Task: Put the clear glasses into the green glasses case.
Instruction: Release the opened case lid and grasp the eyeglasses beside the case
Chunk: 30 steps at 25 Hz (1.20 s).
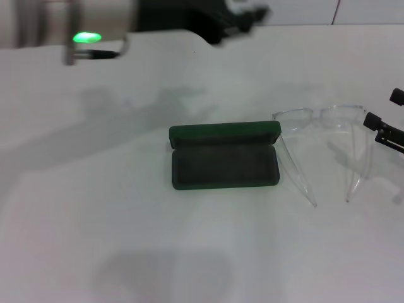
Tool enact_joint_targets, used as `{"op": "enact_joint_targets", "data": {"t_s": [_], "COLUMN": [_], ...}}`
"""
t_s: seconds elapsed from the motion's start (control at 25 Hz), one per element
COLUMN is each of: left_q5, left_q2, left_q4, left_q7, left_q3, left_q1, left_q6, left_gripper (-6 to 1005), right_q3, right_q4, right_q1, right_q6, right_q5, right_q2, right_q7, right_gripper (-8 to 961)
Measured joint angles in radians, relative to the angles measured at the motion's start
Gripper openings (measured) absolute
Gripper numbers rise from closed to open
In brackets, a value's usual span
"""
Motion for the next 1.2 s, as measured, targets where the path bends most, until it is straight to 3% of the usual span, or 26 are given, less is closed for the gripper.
{"op": "enact_joint_targets", "data": {"t_s": [0.24, 0.4, 0.68, 0.84, 1.04, 1.12, 1.2], "left_q5": [-0.396, -0.514, -0.606, -0.602, -0.605, -0.607, -0.607], "left_q2": [0.007, 0.007, 0.007, 0.01, 0.01, 0.01, 0.01], "left_q4": [-0.23, -0.442, -0.795, -0.93, -0.976, -0.987, -1.005], "left_q7": [0.297, 0.534, 0.751, 0.839, 0.897, 0.903, 0.908], "left_q3": [-0.196, -0.246, -0.37, -0.429, -0.432, -0.433, -0.434], "left_q1": [0.144, 0.203, 0.222, 0.216, 0.224, 0.224, 0.22], "left_q6": [0.126, 0.243, 0.356, 0.366, 0.368, 0.367, 0.366], "left_gripper": [442, 440, 440, 440, 440, 440, 440], "right_q3": [-0.009, -0.109, -0.347, -0.45, -0.525, -0.559, -0.568], "right_q4": [-0.013, -0.078, -0.37, -0.6, -0.789, -0.844, -0.855], "right_q1": [0.006, 0.024, 0.029, 0.048, 0.126, 0.227, 0.284], "right_q6": [-0.005, -0.006, -0.001, 0.022, 0.023, -0.017, -0.057], "right_q5": [-0.01, -0.023, -0.047, -0.174, -0.371, -0.554, -0.652], "right_q2": [-0.004, -0.003, 0.016, 0.017, 0.013, 0.007, 0.005], "right_q7": [0.043, 0.142, 0.375, 0.584, 0.806, 0.931, 0.987], "right_gripper": [752, 750, 722, 681, 669, 663, 658]}}
